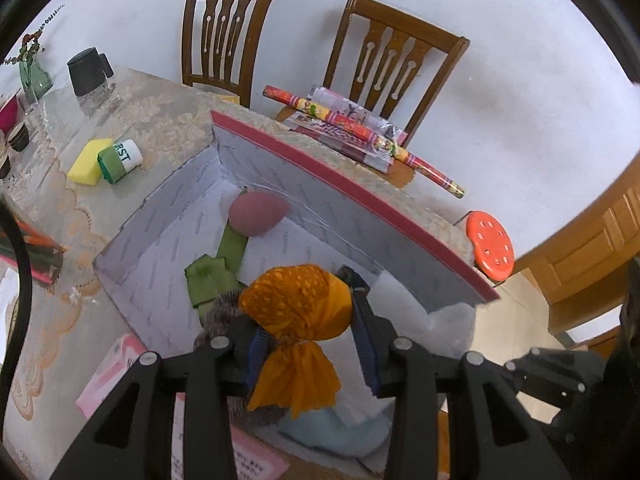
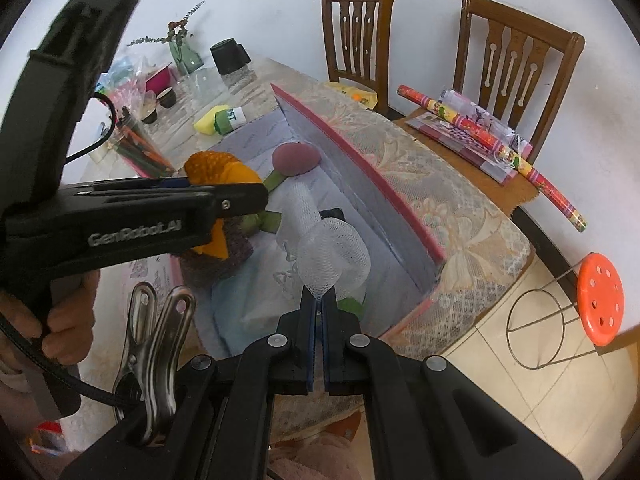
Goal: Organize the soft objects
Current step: 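Lower the orange cloth and mesh puff into the box and open both tools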
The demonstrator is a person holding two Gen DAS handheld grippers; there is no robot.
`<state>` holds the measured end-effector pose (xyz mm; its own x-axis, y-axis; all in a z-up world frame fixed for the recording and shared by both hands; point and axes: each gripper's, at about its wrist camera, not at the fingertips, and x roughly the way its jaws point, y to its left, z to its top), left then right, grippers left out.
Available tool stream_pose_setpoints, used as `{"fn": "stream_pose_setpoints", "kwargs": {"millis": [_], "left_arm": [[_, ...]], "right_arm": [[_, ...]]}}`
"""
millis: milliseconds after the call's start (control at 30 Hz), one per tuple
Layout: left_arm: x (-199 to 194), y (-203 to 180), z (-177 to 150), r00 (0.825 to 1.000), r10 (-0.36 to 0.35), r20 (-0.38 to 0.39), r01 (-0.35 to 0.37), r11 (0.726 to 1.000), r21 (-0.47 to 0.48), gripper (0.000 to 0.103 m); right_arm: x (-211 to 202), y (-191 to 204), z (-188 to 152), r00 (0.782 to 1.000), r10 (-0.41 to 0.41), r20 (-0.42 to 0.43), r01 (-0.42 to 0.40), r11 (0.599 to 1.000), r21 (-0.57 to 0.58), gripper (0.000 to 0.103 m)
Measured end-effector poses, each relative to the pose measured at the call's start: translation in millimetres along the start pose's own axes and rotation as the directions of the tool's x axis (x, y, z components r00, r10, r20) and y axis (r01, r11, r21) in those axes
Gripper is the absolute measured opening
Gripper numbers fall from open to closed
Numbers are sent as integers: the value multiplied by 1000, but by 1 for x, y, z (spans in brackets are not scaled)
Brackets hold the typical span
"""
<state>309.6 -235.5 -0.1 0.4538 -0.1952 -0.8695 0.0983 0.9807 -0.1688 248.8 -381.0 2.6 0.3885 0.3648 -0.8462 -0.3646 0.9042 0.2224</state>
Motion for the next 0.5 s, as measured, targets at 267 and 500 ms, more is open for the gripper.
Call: {"fn": "stream_pose_setpoints", "kwargs": {"millis": [267, 500], "left_arm": [[15, 3, 8, 999, 26, -24, -26, 1000, -4, 51], [14, 5, 11, 999, 34, -35, -35, 999, -21, 55]], "right_arm": [[9, -6, 7, 1000, -13, 2, 13, 1000, -5, 3], [11, -6, 7, 1000, -8, 4, 8, 1000, -3, 16]]}}
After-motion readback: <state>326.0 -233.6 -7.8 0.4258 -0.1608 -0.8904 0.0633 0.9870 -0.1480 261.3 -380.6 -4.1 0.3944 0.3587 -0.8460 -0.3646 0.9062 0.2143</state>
